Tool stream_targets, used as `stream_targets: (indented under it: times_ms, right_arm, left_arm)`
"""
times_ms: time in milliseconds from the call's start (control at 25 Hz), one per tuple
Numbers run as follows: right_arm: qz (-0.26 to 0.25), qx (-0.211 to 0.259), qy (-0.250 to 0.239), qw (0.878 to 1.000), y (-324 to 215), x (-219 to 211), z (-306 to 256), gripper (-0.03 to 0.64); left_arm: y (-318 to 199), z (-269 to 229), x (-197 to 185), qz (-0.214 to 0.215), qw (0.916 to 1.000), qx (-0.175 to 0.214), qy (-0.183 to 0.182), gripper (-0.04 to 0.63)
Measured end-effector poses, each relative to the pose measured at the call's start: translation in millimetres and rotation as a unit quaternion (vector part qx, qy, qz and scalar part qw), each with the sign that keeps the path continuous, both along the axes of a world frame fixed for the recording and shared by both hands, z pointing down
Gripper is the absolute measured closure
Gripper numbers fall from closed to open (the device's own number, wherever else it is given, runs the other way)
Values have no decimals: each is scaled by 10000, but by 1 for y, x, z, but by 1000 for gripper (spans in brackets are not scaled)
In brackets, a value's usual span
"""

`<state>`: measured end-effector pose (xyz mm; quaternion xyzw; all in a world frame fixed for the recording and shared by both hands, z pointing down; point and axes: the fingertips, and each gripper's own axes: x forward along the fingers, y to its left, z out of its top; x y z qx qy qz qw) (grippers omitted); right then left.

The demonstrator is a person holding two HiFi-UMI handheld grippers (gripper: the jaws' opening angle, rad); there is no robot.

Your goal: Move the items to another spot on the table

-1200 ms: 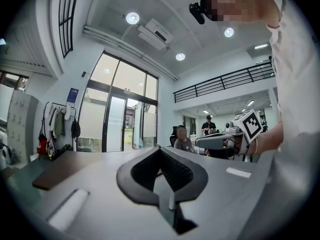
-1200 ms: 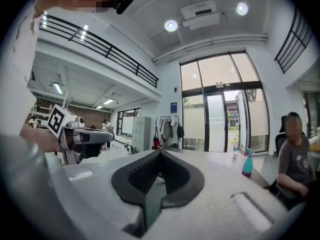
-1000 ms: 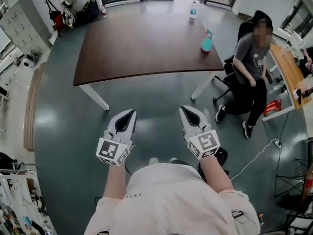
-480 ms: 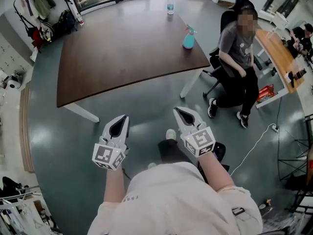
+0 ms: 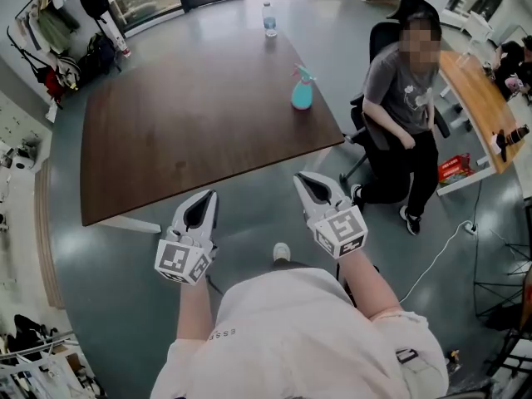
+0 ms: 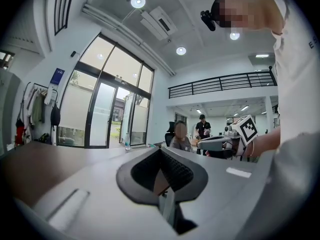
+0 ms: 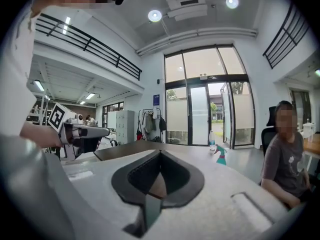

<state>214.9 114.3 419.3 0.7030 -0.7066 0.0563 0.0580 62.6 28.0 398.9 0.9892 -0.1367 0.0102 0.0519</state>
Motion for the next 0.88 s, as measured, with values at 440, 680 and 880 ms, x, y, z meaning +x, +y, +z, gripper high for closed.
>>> stream_targets:
  times_ms: [440,680,880]
  right_arm:
    - [223,-90,-72,9997,-70,125,5,627]
    - [624,-110,-30,9980,-128,180,18,572]
    - [533,-559,-249,9967,-169,225,48,453]
  left_arm:
    - [-71,6,129,250,9994,-243,18,578]
    - [-132,14,191,656,9969,-430,112,578]
    - [-175,32,253,981,9939,-512,-20,578]
